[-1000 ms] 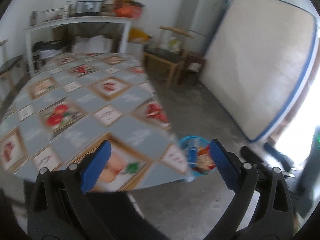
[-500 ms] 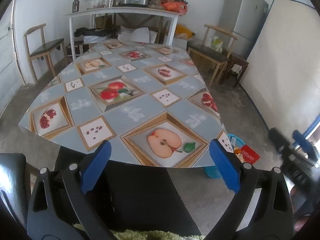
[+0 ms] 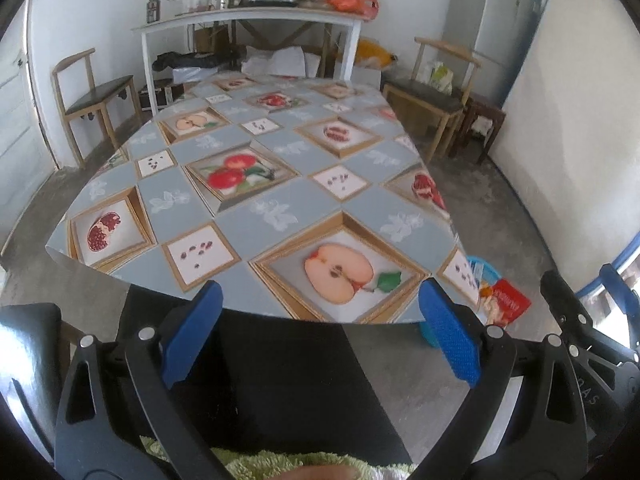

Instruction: Collect trash

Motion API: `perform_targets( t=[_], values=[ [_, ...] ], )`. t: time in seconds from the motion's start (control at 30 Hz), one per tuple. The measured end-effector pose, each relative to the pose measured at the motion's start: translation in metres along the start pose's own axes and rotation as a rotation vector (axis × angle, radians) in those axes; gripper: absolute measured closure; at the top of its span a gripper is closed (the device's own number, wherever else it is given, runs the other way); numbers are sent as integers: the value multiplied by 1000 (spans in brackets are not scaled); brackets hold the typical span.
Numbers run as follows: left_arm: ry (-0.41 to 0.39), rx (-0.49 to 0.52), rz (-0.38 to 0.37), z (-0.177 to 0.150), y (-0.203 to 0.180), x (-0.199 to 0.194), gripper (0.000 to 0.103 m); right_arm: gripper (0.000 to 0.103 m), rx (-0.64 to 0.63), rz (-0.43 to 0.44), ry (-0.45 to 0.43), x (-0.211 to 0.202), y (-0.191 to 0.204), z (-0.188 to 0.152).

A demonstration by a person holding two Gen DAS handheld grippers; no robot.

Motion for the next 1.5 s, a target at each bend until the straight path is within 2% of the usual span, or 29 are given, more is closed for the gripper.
perform_targets(
  t=[0.13,0.4,0.87,1.5],
  values=[
    [27,65,-8,-7,-15,3,8,6,25,-24,65,4,-11,-13],
    [79,138,-16,-18,-31,7,8,6,37,-69,85,1,-25,-22],
    [69,98,60,-18,-16,-1,8,6,29,-70,83,3,-30,-22],
    [76,104,65,-20,-15,-2,8,6,32,-68,91,6,-31,-26]
  ],
)
Point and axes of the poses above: each gripper's, at about its wrist camera, not at the fingertips, and x roughly the way its jaws point, y to its left, z to its top, the point moved 3 cm from there along x, roughly the way its jaws point, and after that the axes turned 8 degrees about -y, right-handed, at the moved point
